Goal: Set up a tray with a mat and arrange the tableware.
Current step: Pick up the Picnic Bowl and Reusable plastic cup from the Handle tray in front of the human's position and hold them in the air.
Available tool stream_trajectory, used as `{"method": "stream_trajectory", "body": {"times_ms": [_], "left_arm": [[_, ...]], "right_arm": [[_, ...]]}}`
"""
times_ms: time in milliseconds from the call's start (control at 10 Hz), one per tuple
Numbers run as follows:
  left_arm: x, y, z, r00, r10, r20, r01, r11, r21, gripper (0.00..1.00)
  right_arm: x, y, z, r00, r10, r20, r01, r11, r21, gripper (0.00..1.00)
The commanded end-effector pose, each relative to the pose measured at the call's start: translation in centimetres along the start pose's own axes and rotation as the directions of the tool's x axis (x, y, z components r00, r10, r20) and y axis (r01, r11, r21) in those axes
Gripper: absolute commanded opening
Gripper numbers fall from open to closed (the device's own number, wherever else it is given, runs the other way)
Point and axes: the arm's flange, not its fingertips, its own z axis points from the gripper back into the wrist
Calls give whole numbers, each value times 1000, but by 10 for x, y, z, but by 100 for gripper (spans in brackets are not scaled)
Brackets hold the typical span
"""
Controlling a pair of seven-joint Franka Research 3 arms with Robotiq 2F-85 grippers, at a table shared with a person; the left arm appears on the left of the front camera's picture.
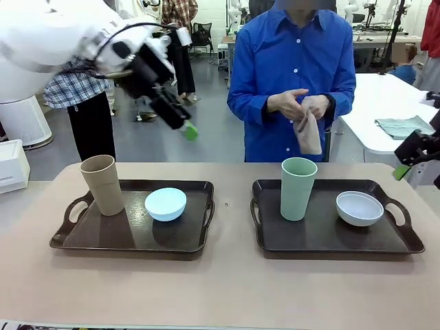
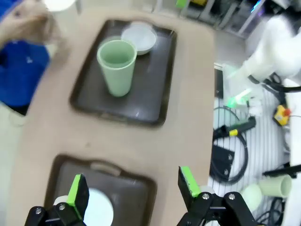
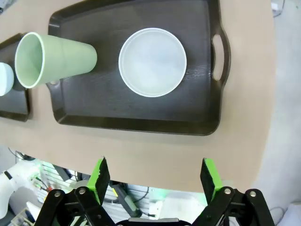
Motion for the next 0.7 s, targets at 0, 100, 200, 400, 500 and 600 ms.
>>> {"method": "stream_trajectory", "body": {"times_ms": [0,100,200,400,500,600], "left_arm": [[14,25,-29,997,53,56,-47,993,-110,100],[17,39,-39,989,139,55,-130,981,-141,100],[11,6,-20,999,26,25,-24,998,-51,100],[11,6,-20,999,26,25,-24,998,-51,100],[11,6,-20,999,26,25,-24,998,-51,100],[11,6,-20,999,26,25,-24,998,-51,100]], "right_arm": [[13,-2,-3,999,-35,-2,35,999,0,100],[13,-5,-6,999,-40,-4,40,999,35,100],[8,-13,-5,999,-43,14,42,996,81,100],[7,-3,-9,1000,-17,-16,17,1000,9,100],[7,-3,-9,1000,-17,-16,17,1000,9,100],[7,-3,-9,1000,-17,-16,17,1000,9,100]]}}
